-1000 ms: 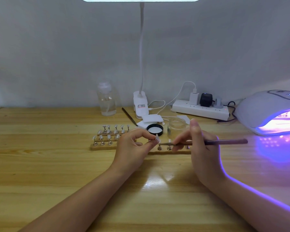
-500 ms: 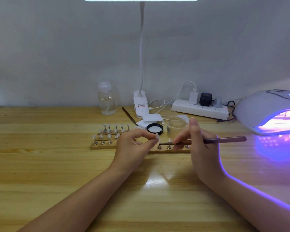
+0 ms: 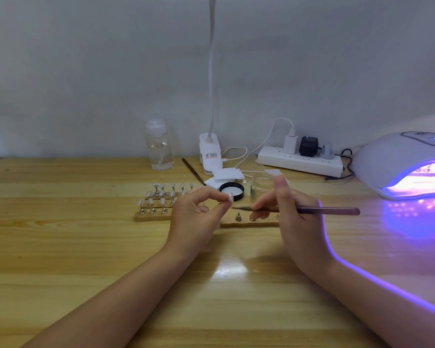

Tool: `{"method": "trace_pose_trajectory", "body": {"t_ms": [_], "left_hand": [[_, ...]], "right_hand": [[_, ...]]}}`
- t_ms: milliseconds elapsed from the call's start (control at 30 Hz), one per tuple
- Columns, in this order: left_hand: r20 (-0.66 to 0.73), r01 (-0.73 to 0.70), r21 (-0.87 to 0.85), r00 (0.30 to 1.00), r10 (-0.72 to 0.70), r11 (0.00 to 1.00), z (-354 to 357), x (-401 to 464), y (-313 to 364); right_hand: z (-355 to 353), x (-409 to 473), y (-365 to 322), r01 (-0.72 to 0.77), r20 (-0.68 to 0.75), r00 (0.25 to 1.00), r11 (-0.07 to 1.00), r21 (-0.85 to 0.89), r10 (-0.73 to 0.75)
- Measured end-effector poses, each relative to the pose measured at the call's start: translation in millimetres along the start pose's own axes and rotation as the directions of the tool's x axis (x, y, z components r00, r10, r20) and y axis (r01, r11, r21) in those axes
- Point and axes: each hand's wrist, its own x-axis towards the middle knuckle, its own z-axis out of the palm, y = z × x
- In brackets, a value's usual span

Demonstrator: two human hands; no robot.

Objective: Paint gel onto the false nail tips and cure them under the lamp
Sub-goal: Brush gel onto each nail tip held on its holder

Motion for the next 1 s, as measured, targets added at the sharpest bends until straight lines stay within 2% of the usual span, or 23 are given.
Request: {"method": "trace_pose_trajectory", "body": {"t_ms": [233,467,633,800,933,1000], "left_hand": [[-0.037,-0.095,0.038,0.995,0.097,0.995,-1.6,0.6,0.3],[0.001,-0.065,0.005,0.998,0.065,0.998,-0.3,1.3,-3.3],[0.008,-0.065,0.006,0.998,0.065,0.998,0.1,1.0,-2.7],[0.019,-0.067,0.033,0.998,0.066,0.997,0.5,0.6,-0.9],[0.029,-0.076,0.058,0.997,0.075,0.995,0.8,-0.2,0.4],[0.026,-0.071,0.055,0.997,0.069,0.996,1.1,0.0,0.4]], "right_hand": [[-6.3,1.9,0.7,0.109,-0.058,0.991,0.985,-0.133,-0.117],[-2.1,1.7,1.2,0.161,0.042,0.987,0.967,-0.197,-0.156],[-2.4,-0.2,2.2,0.087,0.034,0.996,0.993,-0.078,-0.085],[-2.5,2.3,4.3,0.173,0.046,0.985,0.963,-0.205,-0.167],[-2.9,0.9,2.4,0.104,0.015,0.995,0.991,-0.088,-0.103],[-2.6,3.3,2.4,0.162,0.006,0.987,0.974,-0.161,-0.163]]}}
